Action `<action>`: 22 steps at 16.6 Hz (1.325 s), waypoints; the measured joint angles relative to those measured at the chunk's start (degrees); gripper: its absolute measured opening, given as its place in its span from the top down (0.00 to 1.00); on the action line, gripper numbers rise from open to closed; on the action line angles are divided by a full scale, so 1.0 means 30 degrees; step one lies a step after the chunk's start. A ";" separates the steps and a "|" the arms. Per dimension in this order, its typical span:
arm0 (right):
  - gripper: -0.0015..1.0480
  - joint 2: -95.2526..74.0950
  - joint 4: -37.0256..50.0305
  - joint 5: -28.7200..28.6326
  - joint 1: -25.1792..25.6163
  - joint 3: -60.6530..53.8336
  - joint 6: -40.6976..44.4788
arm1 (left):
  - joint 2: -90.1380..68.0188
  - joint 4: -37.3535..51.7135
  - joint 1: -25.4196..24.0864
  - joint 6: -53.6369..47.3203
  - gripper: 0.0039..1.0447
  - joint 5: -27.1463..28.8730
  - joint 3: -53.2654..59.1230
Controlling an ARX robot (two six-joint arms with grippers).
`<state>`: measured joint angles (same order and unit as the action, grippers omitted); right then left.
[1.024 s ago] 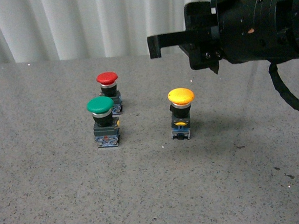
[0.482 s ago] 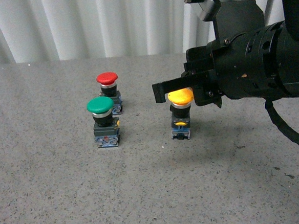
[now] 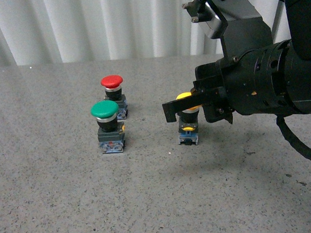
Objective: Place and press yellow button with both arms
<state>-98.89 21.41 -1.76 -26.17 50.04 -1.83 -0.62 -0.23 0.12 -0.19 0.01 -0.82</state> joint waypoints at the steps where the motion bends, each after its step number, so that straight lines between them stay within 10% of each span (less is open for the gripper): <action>1: 0.98 -0.0102 -0.0153 0.0051 0.0000 0.0117 0.0007 | 0.0000 0.0000 0.0000 0.0007 0.06 0.0000 0.0000; 9: 0.98 -0.0372 -0.1880 0.0867 -0.0022 0.0743 0.0546 | 0.0000 0.0000 0.0000 0.0007 0.06 0.0000 0.0000; 16: 0.98 0.2142 0.4692 0.1100 0.0000 -0.0080 -0.2652 | 0.0000 0.0000 0.0000 0.0007 0.06 0.0000 0.0000; 22: 0.98 0.6266 0.4641 0.1617 0.1661 -0.1523 -0.5406 | 0.0000 0.0000 0.0000 0.0007 0.06 0.0000 0.0000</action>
<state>-80.09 35.33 3.09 -21.19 45.47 -18.04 -0.62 -0.23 0.12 -0.16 0.01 -0.82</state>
